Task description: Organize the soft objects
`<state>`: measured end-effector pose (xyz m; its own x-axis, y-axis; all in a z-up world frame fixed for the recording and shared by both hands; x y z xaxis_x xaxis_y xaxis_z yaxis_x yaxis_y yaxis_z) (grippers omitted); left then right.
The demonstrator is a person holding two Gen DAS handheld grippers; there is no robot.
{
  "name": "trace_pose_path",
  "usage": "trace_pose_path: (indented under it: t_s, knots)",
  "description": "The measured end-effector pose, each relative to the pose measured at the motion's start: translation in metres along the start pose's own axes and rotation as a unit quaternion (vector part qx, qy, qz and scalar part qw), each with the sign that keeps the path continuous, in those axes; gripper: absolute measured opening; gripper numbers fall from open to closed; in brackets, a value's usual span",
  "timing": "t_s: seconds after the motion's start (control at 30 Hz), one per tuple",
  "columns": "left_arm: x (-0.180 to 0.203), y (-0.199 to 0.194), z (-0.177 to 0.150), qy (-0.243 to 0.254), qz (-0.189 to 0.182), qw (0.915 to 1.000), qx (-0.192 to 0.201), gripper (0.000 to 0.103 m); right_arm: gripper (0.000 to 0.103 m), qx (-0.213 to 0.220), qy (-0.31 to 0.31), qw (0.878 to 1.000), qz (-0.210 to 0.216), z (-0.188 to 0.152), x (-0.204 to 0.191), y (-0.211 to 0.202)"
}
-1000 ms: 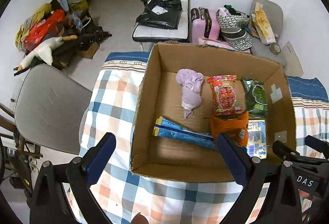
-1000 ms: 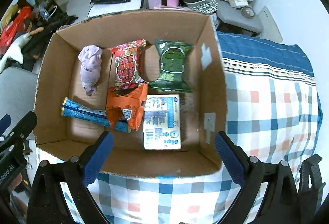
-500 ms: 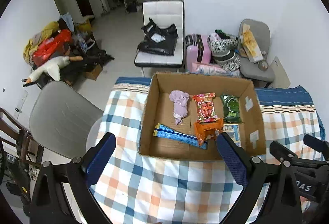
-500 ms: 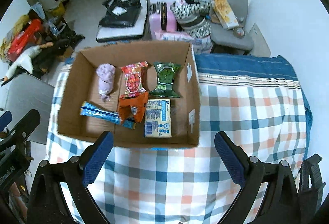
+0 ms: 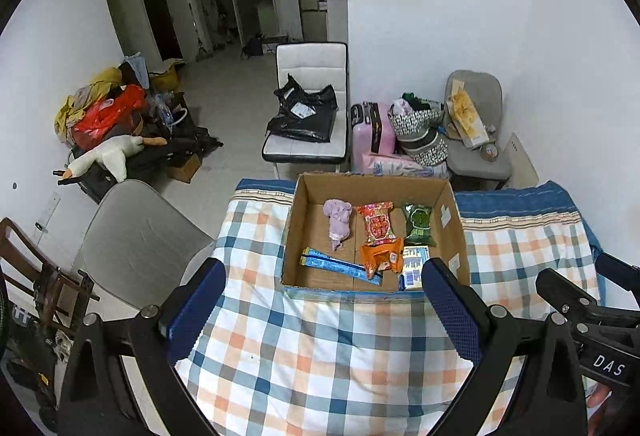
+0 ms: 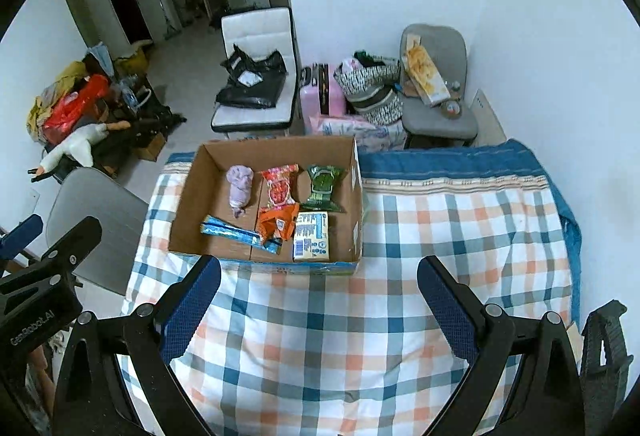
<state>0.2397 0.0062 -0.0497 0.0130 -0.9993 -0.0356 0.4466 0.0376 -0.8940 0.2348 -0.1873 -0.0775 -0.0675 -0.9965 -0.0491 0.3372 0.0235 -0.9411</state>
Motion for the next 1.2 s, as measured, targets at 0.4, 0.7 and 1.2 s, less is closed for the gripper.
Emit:
trace_pose_path:
  t_s: [0.4,0.7,1.2]
  knots:
    - [0.000,-0.050,-0.008,0.006,-0.007,0.9996,0.026,0.101,0.100,0.037,-0.010,0.999,0.007,-0.017,-0.002,-0.066]
    - [0.001,-0.059,-0.015,0.007,-0.008,0.9996,0.028,0.100,0.100,0.051,-0.006,0.999,0.000,-0.026,0.002,-0.085]
    - [0.003,-0.062,-0.028,0.009,-0.009,0.9997,0.022,0.101,0.100,0.049,-0.005,0.999,-0.004,-0.039,0.005,-0.090]
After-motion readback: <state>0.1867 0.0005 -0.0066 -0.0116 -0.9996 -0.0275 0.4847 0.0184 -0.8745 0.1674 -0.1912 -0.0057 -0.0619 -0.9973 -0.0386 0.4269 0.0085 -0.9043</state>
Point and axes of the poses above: each gripper's, at about its wrist camera, not at the fingertips, and y roughly the way its jaws point, x to its right, z to its top, the point moved 6 cm from there along y, roughly the way its jaws point, and after that the axes turned 12 degrees about -x, right-handed, at the moved point
